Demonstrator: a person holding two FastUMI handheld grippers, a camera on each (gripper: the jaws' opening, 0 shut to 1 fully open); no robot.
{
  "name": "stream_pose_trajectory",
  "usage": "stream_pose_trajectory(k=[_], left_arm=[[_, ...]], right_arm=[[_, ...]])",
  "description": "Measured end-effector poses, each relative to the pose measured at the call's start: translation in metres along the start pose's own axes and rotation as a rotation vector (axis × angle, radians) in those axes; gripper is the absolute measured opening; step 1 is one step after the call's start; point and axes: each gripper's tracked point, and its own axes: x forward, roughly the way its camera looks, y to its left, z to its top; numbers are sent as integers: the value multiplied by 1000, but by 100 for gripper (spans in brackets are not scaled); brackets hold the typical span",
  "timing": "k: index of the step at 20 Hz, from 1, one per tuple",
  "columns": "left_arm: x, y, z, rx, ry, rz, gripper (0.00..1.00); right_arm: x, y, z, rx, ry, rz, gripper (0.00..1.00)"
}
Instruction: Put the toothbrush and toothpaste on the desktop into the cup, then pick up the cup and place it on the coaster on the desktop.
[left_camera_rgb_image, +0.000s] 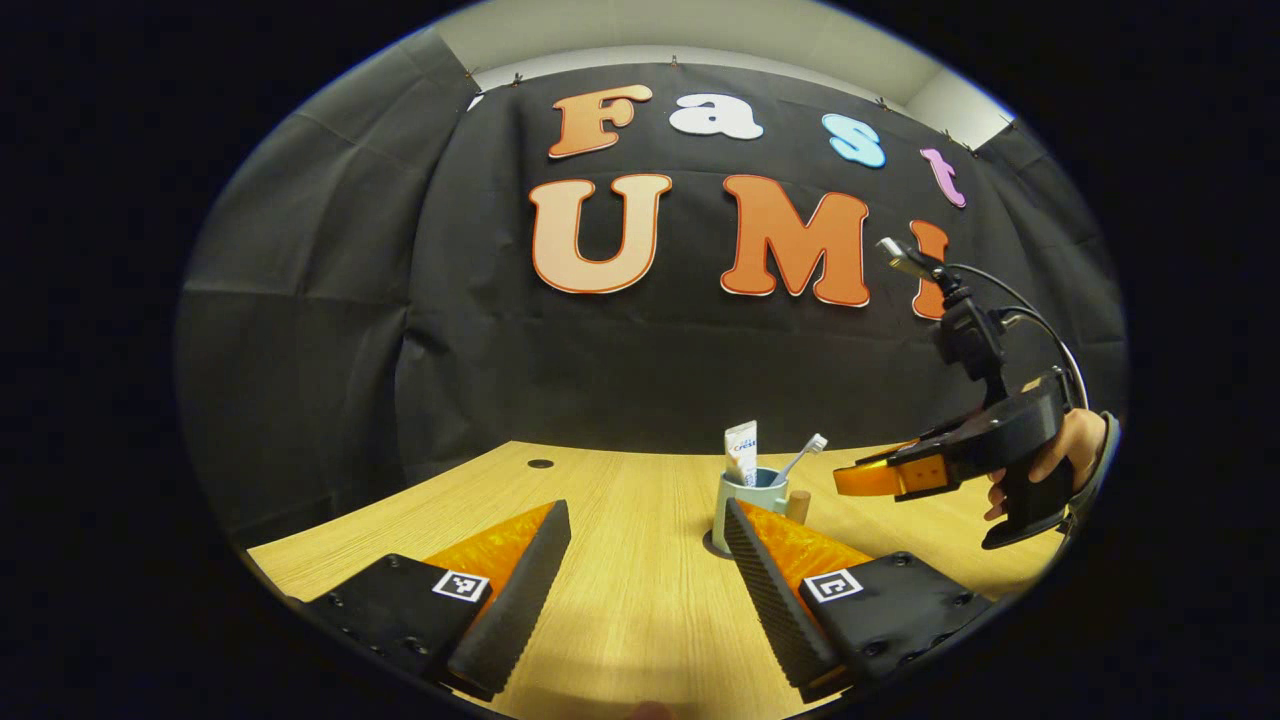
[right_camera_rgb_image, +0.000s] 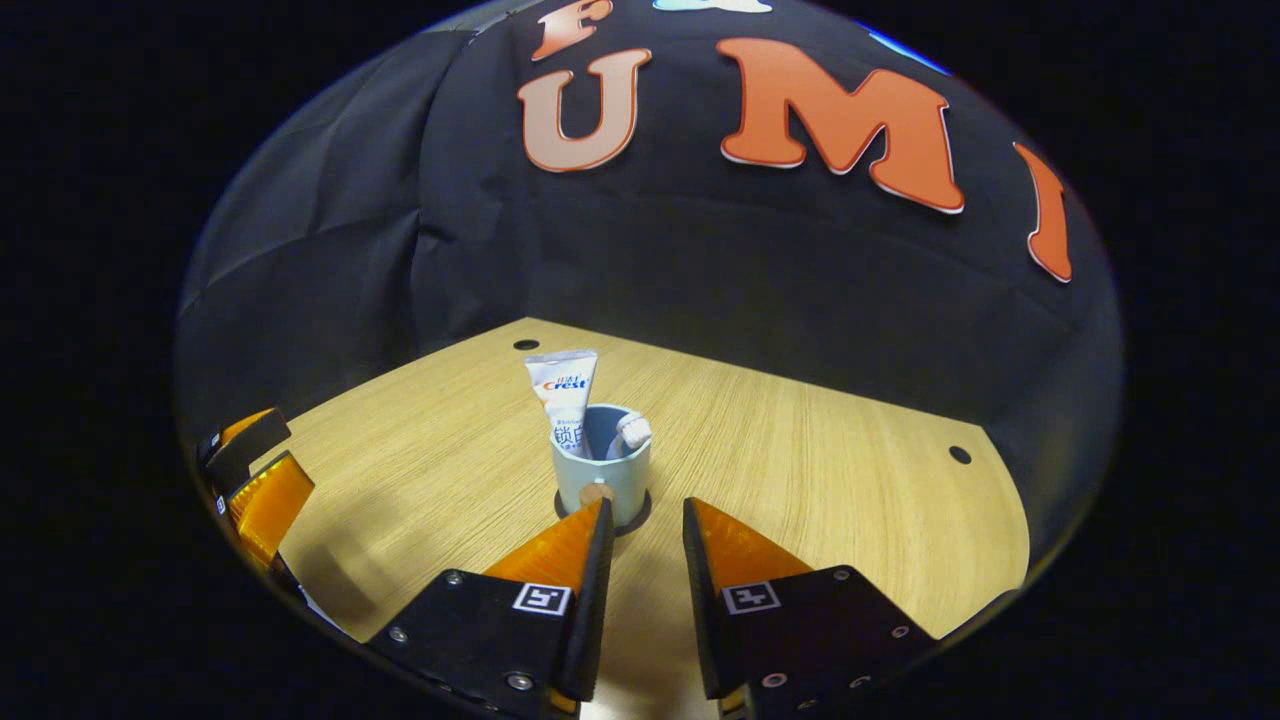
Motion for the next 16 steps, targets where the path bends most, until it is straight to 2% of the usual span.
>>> stream_pose_trajectory(k=[1,4,7,13,16], left_arm=[[2,-5,3,2,-5,-6,98],[7,-18,15,25,-28,-20,99],[9,-35,28,41,-55,-39,98],[13,-67,44,32,-92,-93,100],[18,-73,50,38,-113,-93,100]], right_arm=[[-3,-5,4,0,-32,-15,42],[-12,-19,9,2,-113,-52,45],[-24,-32,2,35,-126,-87,49],[-49,-57,12,45,-225,-133,49],[-58,-64,10,49,-249,-143,53]])
